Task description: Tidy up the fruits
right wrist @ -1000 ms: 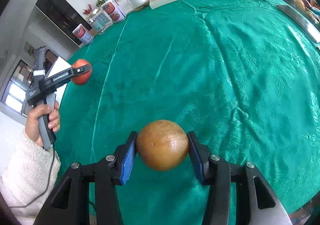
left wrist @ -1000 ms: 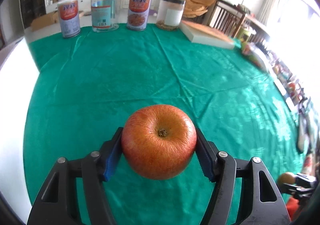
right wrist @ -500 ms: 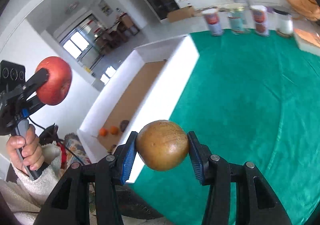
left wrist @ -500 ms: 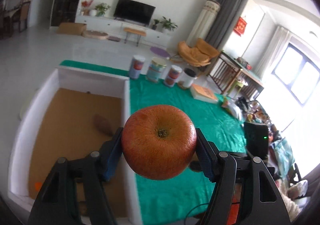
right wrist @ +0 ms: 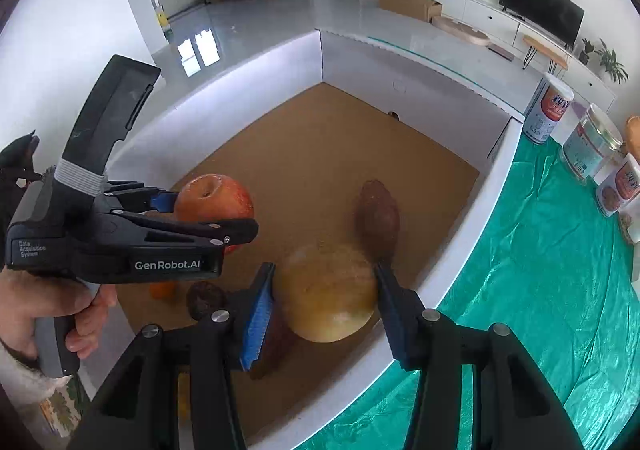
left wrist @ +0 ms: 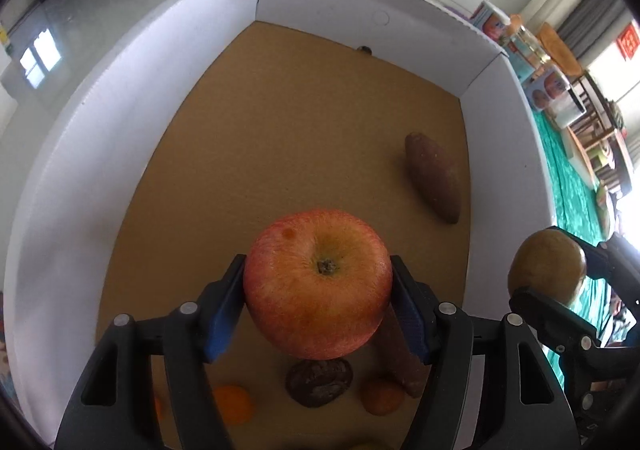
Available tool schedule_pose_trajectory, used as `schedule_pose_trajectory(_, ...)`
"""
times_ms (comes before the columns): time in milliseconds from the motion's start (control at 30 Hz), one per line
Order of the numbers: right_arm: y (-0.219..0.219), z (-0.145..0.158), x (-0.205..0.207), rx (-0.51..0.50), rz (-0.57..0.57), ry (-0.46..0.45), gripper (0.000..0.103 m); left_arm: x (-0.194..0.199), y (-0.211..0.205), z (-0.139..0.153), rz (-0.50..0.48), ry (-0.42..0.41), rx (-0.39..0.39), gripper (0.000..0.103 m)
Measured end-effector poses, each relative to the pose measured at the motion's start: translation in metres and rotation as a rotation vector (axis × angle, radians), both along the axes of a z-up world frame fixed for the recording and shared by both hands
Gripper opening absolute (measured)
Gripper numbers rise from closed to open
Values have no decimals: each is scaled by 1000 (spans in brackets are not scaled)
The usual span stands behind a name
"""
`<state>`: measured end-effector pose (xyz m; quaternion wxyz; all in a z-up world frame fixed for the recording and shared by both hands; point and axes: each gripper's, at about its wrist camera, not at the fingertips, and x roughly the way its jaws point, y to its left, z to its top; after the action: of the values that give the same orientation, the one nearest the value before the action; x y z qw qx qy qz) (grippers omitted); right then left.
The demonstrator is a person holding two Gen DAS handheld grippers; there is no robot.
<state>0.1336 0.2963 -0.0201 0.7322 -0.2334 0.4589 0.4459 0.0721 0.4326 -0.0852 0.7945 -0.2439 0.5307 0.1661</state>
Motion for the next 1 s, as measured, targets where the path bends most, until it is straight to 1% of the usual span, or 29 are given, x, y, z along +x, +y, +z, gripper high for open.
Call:
schedule_pose_trajectory(33,-2,0,3,11,-7,1,58,-2,-1,2,-5,-10,16,70)
schedule_pose_trajectory(67,-5,1,5,24,-21,6,70,-5,-3,7,-6,-35,39,70)
schedule_pose_trajectory(100,-10,4,7,44,-36,12,77,-9,-6,15,-6,-63,66,71)
schedule_pose_trajectory(133,-14,8,8,65,-48,22,78,-13,-9,24,-5,-91,92,73)
schedule_pose_trajectory(200,-26,19,12,107,-83,25,80,-23,-16,43,2,-144,140,85)
schedule_pose_trajectory(233,-32,26,12,132,-98,26,82,-29,-22,53,-2,-175,174,87)
schedule_pose_trajectory(300,-49,41,9,180,-130,19,96,-43,-39,76,-11,-220,285,89)
schedule_pose_trajectory(367,-66,51,0,218,-155,16,103,-58,-61,97,0,-256,425,94)
schedule_pose_trajectory(400,-73,53,-5,224,-170,21,103,-67,-73,105,17,-274,487,94)
schedule_pose_trajectory(433,-79,53,-10,222,-189,33,103,-75,-82,112,32,-292,524,94)
schedule_pose_trajectory(467,-84,53,-16,221,-207,47,103,-82,-89,116,42,-319,540,95)
schedule_pose_trajectory(500,-89,52,-23,219,-222,53,103,-88,-97,120,39,-339,536,95)
schedule_pose_trajectory(533,-94,52,-31,214,-236,48,103,-91,-102,124,47,-340,535,95)
schedule_pose_trajectory(567,-98,51,-39,210,-249,40,103,-95,-107,126,65,-335,556,98)
schedule_pose_trajectory(667,-110,49,-63,209,-271,40,103,-106,-120,130,120,-313,667,98)
schedule_pose_trajectory(733,-117,46,-78,196,-281,41,103,-113,-119,128,152,-284,678,98)
schedule_pose_trajectory(800,-122,43,-88,171,-299,39,103,-115,-114,124,165,-254,640,98)
schedule_pose_trajectory(900,-124,42,-96,144,-304,57,103,-118,-108,119,150,-204,584,98)
schedule_pose_trajectory(1000,-119,47,-103,128,-294,41,103,-121,-110,117,142,-173,586,98)
